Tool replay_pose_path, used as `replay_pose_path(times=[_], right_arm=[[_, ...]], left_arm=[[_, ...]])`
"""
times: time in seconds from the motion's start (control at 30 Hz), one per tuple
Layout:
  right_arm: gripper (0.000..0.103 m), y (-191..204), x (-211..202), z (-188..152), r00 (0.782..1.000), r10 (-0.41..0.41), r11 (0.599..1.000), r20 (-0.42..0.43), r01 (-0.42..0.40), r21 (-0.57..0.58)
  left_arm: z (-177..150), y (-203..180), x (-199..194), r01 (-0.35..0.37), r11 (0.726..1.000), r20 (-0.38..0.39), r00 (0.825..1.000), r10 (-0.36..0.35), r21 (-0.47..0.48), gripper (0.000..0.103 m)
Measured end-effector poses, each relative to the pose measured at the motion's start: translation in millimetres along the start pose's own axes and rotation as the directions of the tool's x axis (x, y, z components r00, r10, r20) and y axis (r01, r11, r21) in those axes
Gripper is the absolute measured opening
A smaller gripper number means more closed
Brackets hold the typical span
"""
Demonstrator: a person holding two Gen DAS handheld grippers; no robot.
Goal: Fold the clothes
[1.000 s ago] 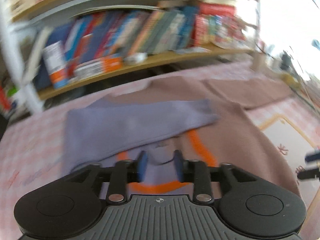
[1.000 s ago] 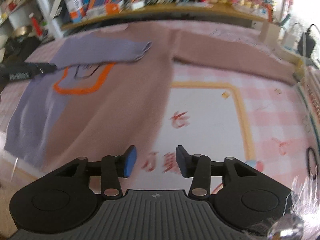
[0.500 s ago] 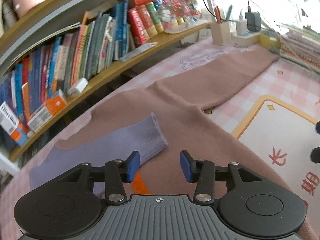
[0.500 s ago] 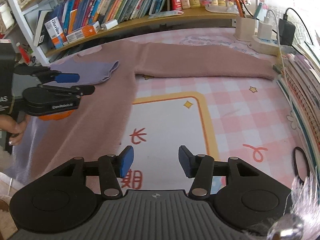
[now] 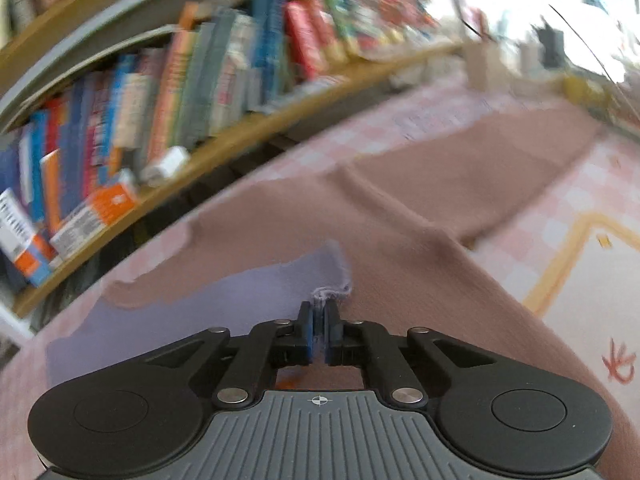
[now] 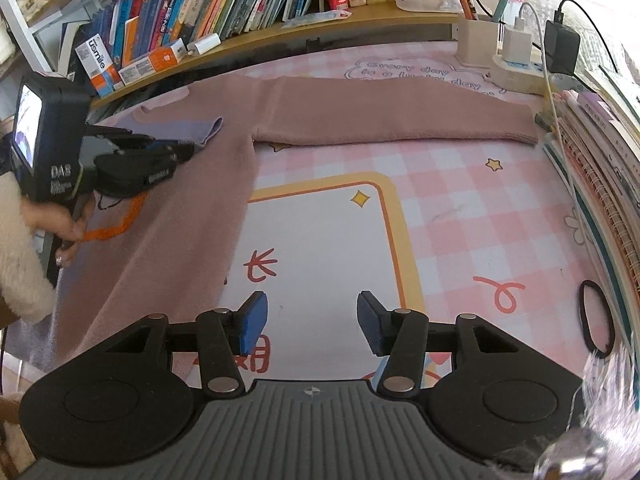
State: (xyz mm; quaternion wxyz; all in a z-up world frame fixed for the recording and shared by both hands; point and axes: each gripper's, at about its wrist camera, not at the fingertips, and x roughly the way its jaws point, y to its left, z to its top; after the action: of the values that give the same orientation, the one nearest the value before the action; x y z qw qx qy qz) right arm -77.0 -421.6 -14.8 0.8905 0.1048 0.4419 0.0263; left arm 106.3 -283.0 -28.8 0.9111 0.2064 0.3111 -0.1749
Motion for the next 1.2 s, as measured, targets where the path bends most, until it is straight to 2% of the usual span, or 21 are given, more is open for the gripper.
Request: replay_pose_path(times=[0.13,0.3,0.43,0.57,0.77,0.83,1.0,1.13,1.2], right_arm=[[0.047,11,-1,1,1.000,-0.010,1.000,0.004,0.010,0.008],[0.048,39,0,4,1.000,-0.005,1.000,0.020,0.004,0.006],[0.047,65,3,6,1.000,-0.019,1.000,0.024,0.018,0.007],[0.047,89,8,3,0.998,-0.053,0.999,0.022,0.052,0.013],[0.047,116,10,-4,0.993,-0.115,0.993,0.022,0.114,0.042],[0.047,124,8,-7,0.990,-0.139,0.989,0.024,0.138,0.050],[0.047,134,-1,-13,0.977,-0.210,0.975,0.038,0.207,0.080],[0.047,136,-8,-18,0.965,-0.257,0.962,0.047,0.251,0.103],[0.048,137,-11,-20,0.961,-0.273,0.958,0.050,0.266,0.111]], left_arm=[[-9,64,-27,-0.048,0.983,0.062,0.996,0.060,-0.177,0.004],[-51,177,-72,-0.177,0.915,0.060,0.975,0.213,-0.363,0.004],[-92,258,-105,-0.331,0.855,-0.007,0.934,0.358,-0.400,0.004],[-129,321,-120,-0.434,0.801,-0.080,0.893,0.443,-0.411,0.004],[-164,366,-118,-0.464,0.782,-0.120,0.881,0.458,-0.416,0.004],[-172,377,-117,-0.461,0.779,-0.123,0.882,0.455,-0.425,0.004],[-192,398,-119,-0.470,0.749,-0.125,0.873,0.471,-0.467,0.004],[-205,416,-122,-0.478,0.737,-0.129,0.868,0.479,-0.478,0.004],[-210,422,-122,-0.462,0.739,-0.133,0.878,0.460,-0.490,0.005]])
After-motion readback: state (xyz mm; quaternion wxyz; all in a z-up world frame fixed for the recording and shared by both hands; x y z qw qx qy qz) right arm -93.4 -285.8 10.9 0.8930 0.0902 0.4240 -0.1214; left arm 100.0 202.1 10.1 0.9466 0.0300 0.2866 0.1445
